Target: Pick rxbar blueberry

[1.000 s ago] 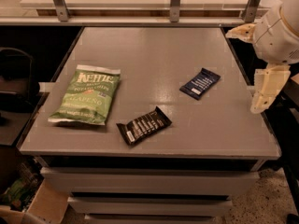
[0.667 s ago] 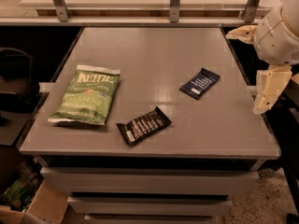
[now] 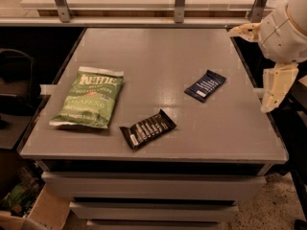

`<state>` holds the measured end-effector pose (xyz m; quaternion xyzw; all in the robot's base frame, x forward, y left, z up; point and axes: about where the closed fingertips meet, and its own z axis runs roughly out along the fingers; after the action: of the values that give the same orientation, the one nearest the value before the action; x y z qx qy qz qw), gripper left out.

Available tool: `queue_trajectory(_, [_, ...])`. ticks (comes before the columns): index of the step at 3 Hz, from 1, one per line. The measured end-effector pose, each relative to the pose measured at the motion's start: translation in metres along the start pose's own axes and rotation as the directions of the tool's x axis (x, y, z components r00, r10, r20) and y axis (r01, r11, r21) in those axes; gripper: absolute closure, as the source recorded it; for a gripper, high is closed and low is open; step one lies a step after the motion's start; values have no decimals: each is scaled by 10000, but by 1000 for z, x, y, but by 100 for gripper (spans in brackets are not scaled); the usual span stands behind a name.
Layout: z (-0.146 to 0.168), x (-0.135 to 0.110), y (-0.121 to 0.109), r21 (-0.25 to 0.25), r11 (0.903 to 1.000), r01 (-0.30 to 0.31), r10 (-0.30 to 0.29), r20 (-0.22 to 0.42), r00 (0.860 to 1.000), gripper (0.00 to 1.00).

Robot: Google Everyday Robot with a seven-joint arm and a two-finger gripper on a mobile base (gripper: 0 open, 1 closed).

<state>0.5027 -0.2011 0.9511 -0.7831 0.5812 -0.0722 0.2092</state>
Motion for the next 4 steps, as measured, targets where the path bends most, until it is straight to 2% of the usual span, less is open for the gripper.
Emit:
queue_trajectory(1, [11,-7,-23,162,9787,2047,-2050,173,9786,0])
queue_trajectory(2, [28,-17,-40,218,9114,4110,-4109,-71,9116,0])
queue_trajectory(3, [47,-26,-49,211,8419,5392,-5348,-999,8390,0])
queue_trajectory(4, [86,-26,-55,-227,7969,6036,-5968,-1844,7809,0])
